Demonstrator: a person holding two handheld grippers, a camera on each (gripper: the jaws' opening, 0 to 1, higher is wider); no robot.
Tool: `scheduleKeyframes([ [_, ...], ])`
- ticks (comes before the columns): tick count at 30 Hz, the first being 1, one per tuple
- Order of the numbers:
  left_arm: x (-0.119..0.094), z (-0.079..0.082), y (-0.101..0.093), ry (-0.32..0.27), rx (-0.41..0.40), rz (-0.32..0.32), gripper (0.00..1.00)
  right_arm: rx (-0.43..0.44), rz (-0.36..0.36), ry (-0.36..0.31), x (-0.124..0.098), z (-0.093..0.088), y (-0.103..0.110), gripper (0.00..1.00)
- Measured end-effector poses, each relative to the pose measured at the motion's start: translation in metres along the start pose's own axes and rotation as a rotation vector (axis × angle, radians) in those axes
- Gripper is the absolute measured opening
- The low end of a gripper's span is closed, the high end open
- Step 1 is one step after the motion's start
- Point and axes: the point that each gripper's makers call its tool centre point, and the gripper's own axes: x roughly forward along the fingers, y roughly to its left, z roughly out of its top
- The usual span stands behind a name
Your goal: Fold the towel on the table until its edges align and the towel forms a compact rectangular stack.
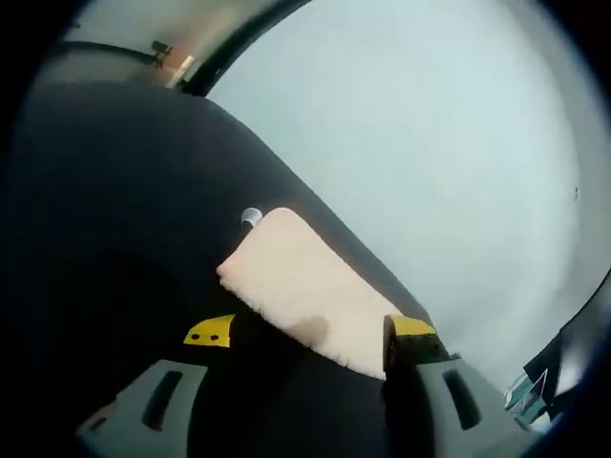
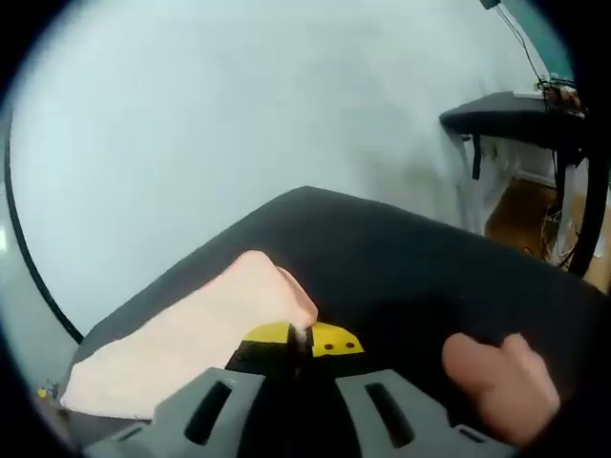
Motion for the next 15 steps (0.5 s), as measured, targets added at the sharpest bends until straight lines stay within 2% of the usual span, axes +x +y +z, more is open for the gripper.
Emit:
scheduleKeyframes([
  [5, 0.006, 0.008, 0.006, -0.010, -0.045, 0.057, 0.51, -0.009, 0.009, -0.019, -0.002, 0.003, 0.002, 0.03],
  [7, 0.006, 0.011, 0.009, -0.029, -0.121, 0.084, 0.51, -0.007, 0.019, -0.027, -0.003, 0.005, 0.003, 0.03],
  [9, 0.009, 0.015, 0.014, -0.028, -0.121, 0.103, 0.48, -0.009, 0.025, -0.033, -0.004, 0.006, 0.003, 0.03],
  [12, 0.014, 0.017, 0.015, -0.032, -0.161, 0.119, 0.46, -0.011, 0.035, -0.042, -0.005, 0.007, 0.004, 0.03],
  [14, 0.015, 0.018, 0.019, -0.060, -0.218, 0.151, 0.43, -0.011, 0.043, -0.047, -0.005, 0.008, 0.005, 0.03],
  [15, 0.018, 0.018, 0.019, -0.054, -0.210, 0.147, 0.41, -0.010, 0.044, -0.049, -0.005, 0.009, 0.005, 0.03],
])
